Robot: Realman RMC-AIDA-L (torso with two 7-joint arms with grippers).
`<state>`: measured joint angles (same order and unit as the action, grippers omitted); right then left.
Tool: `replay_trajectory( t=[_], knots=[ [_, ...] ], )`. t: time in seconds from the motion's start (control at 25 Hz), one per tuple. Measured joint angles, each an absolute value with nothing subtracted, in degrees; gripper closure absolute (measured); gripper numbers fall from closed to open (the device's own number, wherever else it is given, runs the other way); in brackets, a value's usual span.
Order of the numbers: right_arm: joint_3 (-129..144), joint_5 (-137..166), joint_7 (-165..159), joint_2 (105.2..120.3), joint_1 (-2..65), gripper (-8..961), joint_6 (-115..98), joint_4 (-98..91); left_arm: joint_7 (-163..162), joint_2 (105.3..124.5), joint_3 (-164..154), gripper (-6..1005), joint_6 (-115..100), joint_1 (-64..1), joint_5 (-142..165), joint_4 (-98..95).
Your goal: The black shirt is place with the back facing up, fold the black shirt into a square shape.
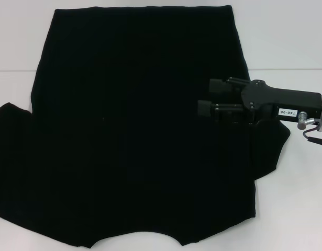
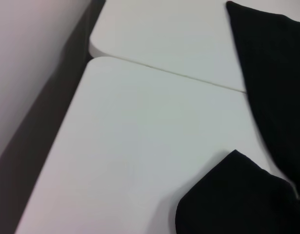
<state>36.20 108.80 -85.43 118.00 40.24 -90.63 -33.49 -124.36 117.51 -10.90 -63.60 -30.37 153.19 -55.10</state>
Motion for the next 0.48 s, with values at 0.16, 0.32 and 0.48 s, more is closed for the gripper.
replay_trajectory(
  t=[0.16, 0.32, 0.48],
  knots=[
    [36.2, 108.8, -85.43, 118.04, 40.28, 9, -90.48, -33.48, -124.37, 117.5, -10.2, 999, -63.57, -29.88, 153.19, -55.44],
    [36.2, 108.8, -85.43, 118.03, 40.4, 9, -90.22, -33.49, -124.37, 117.58, -9.38, 999, -63.73, -29.44, 153.18, -55.84],
    [36.21, 108.8, -85.43, 118.02, 40.53, 8, -89.9, -33.56, -124.37, 117.74, -9.28, 999, -64.35, -29.06, 152.69, -56.05]
  ],
)
